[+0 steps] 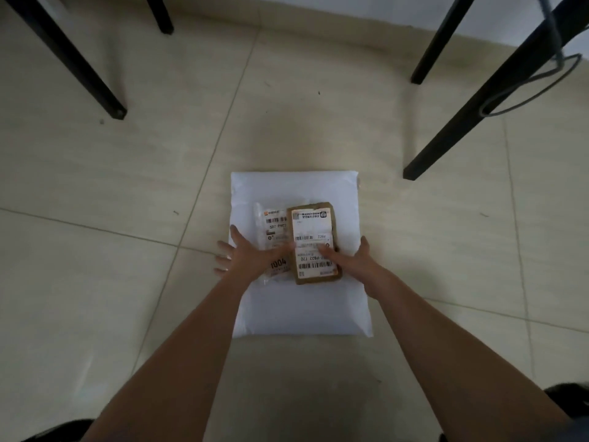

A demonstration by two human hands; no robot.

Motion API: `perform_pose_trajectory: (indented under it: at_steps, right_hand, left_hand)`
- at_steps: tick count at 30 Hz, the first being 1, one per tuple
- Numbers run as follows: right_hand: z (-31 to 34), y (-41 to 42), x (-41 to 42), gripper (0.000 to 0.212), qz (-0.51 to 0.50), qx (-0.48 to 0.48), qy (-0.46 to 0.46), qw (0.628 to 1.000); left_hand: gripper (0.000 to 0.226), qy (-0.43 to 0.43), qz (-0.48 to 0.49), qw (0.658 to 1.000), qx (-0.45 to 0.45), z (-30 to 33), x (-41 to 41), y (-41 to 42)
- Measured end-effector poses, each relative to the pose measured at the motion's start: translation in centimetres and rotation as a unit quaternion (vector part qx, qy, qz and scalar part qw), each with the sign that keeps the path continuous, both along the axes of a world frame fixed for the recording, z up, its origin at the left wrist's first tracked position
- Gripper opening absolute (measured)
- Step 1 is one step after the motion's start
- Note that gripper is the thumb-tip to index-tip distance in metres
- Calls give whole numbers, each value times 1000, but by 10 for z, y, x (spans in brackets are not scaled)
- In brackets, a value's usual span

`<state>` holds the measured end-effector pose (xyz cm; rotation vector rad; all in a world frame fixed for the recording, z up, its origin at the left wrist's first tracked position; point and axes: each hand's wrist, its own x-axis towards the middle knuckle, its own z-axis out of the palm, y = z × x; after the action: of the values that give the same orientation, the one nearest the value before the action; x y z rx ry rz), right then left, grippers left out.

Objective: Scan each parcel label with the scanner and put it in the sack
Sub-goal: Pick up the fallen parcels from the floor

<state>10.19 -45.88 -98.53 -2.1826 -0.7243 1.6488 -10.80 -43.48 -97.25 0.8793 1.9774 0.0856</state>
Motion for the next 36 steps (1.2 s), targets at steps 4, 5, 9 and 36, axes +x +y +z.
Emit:
perform_pose_trajectory:
  at_steps: [4,5,9,36]
  right_hand:
    - [-22,0,-3,163,-62,25,90,994]
    - [-24,2,-4,163,-63,31,89,994]
    - [-17,4,-3,143,-35,32,101,994]
    - [660,-43,-156,94,223,94,24,970]
  left_hand:
    - [159,-148,69,987,-1,-13,-4,-6]
    - [157,-158,76,984,6,-14,-3,-6]
    - [147,-132,78,988,9,-5,2,-5]
    - [113,-190,307,925,116,653,-145,-140]
